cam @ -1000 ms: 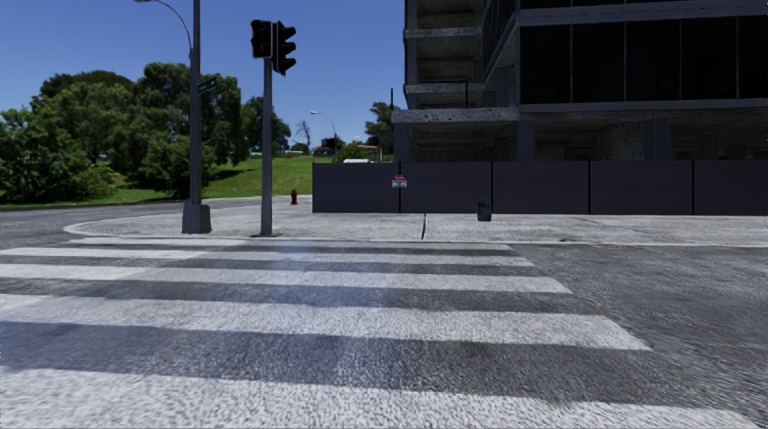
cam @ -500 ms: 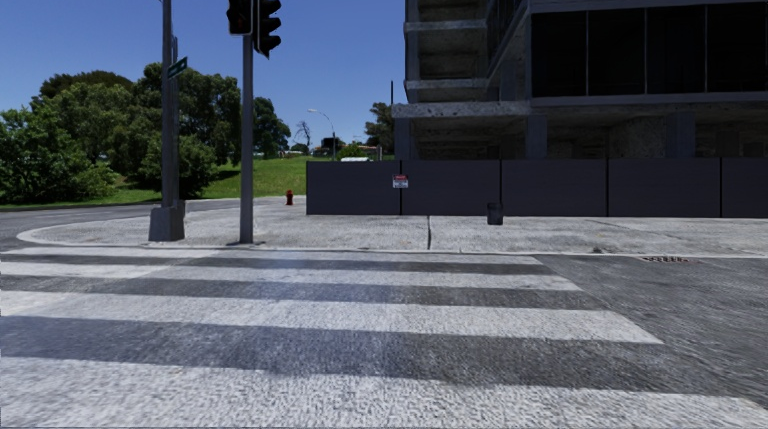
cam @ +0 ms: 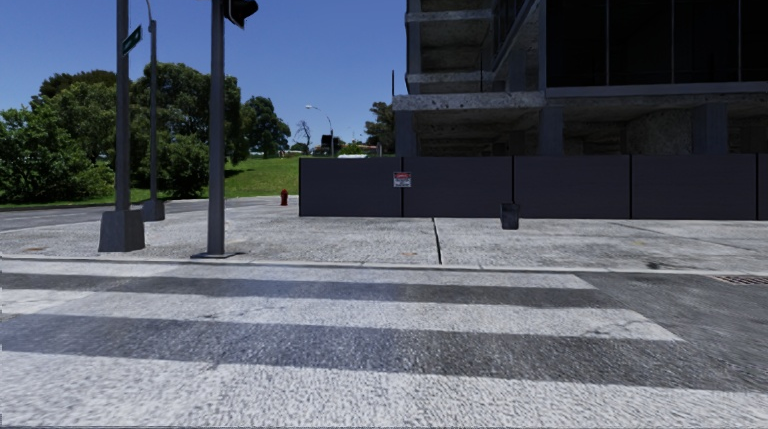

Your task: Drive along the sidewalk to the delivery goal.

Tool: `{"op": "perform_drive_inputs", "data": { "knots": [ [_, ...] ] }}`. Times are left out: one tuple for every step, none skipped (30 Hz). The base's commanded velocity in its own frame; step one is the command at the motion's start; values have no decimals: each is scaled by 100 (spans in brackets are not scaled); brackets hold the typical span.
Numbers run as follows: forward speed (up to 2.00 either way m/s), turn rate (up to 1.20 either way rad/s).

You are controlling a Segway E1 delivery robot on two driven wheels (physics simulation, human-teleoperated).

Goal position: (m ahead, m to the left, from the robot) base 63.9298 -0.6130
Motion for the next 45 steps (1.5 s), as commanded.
{"op": "perform_drive_inputs", "data": {
  "knots": [
    [200,0],
    [200,0],
    [200,0],
    [200,0],
    [200,0],
    [200,0],
    [200,0],
    [200,0],
    [200,0],
    [200,0],
    [200,0],
    [200,0],
    [200,0],
    [200,0],
    [200,0],
    [200,0],
    [200,0],
    [200,0],
    [200,0],
    [200,0],
    [200,0],
    [200,0],
    [200,5],
    [200,8],
    [200,10],
    [200,12],
    [200,12],
    [200,14],
    [200,14],
    [200,14],
    [200,14],
    [200,14],
    [200,15],
    [200,19],
    [200,22],
    [200,22],
    [200,24],
    [200,27],
    [200,27],
    [200,28],
    [200,28],
    [200,28],
    [200,29],
    [198,29],
    [198,29]
  ]
}}
